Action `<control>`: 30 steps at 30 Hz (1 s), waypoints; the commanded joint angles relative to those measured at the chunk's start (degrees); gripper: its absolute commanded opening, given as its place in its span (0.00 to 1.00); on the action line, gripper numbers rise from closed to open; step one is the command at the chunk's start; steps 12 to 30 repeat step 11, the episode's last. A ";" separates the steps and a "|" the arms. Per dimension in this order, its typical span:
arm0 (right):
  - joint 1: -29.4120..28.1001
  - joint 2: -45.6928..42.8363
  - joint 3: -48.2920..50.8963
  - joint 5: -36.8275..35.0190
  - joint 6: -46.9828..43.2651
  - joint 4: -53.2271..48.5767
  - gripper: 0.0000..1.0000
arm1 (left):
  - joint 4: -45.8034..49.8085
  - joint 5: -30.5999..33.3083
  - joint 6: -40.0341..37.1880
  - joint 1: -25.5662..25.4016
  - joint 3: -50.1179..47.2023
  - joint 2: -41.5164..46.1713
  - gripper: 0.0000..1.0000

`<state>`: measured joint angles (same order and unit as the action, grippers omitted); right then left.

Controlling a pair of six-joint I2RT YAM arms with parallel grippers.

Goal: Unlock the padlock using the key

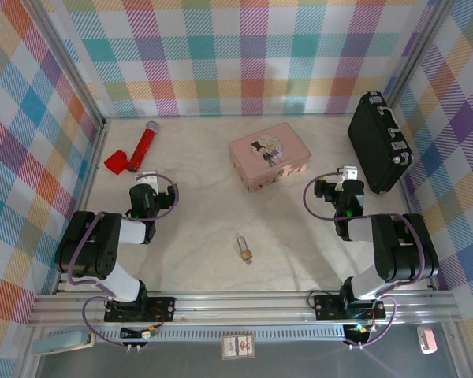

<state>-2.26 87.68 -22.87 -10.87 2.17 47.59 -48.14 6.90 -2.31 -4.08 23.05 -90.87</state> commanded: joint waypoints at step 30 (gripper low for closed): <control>-0.37 -0.01 0.72 -0.60 0.59 2.41 0.99 | -0.90 -0.57 0.68 0.03 0.69 0.34 1.00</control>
